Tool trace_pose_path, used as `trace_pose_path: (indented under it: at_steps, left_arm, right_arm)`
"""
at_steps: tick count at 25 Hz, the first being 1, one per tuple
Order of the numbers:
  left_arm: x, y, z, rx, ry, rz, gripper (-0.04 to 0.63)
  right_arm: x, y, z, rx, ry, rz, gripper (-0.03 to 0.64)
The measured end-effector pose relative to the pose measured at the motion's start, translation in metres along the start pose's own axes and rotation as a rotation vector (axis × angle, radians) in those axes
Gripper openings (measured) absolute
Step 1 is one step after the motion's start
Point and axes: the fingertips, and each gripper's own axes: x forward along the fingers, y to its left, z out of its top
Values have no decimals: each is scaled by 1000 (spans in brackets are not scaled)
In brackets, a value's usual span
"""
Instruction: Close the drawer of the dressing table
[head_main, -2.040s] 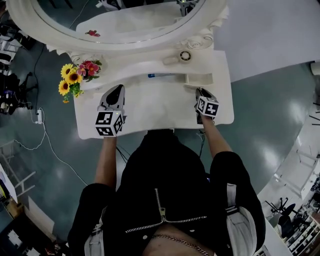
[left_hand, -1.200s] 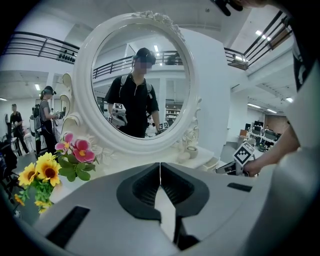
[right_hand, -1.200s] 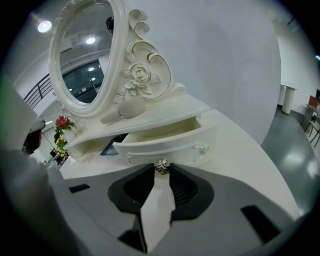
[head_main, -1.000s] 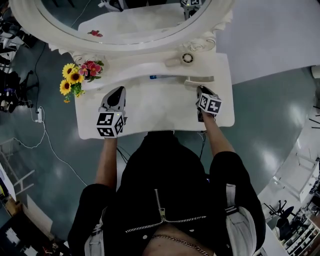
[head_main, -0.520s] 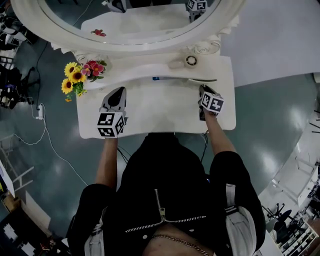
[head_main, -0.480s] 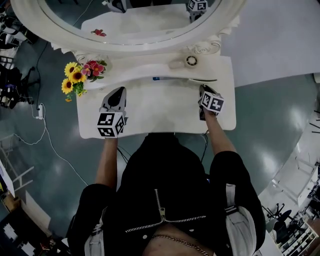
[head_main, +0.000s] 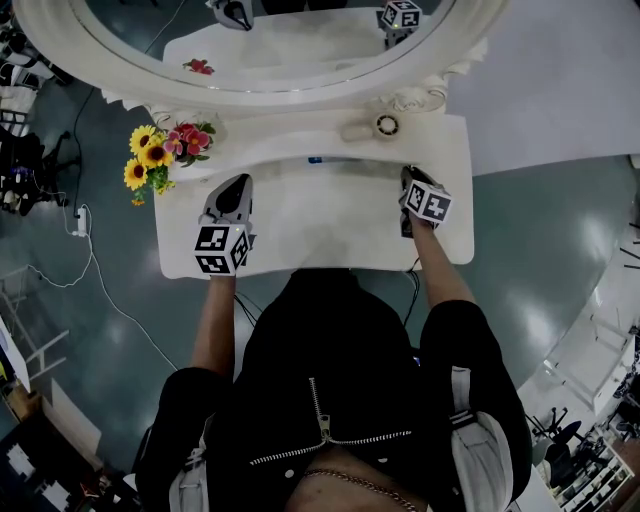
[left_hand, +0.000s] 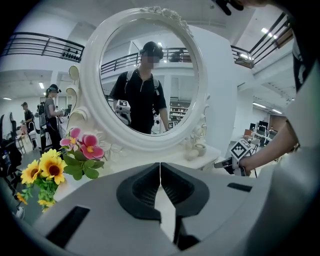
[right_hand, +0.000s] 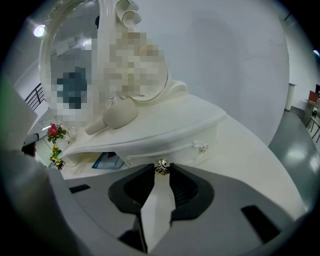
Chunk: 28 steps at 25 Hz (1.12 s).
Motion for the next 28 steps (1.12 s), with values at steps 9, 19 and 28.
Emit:
trace_pose_path:
  at_steps: [9,19,28]
  left_arm:
    - [1,5,-1,-1,8,3,21]
    - [7,2,1,7,2,-18,21]
    - [7,-4,15,29,-49,-44,21]
  right_arm:
    - [7,-1,8,10,-7,0,98]
    - [-6,1,5,-37,-20,-39,118]
    - [-50,34,15,-214,-91,4,15]
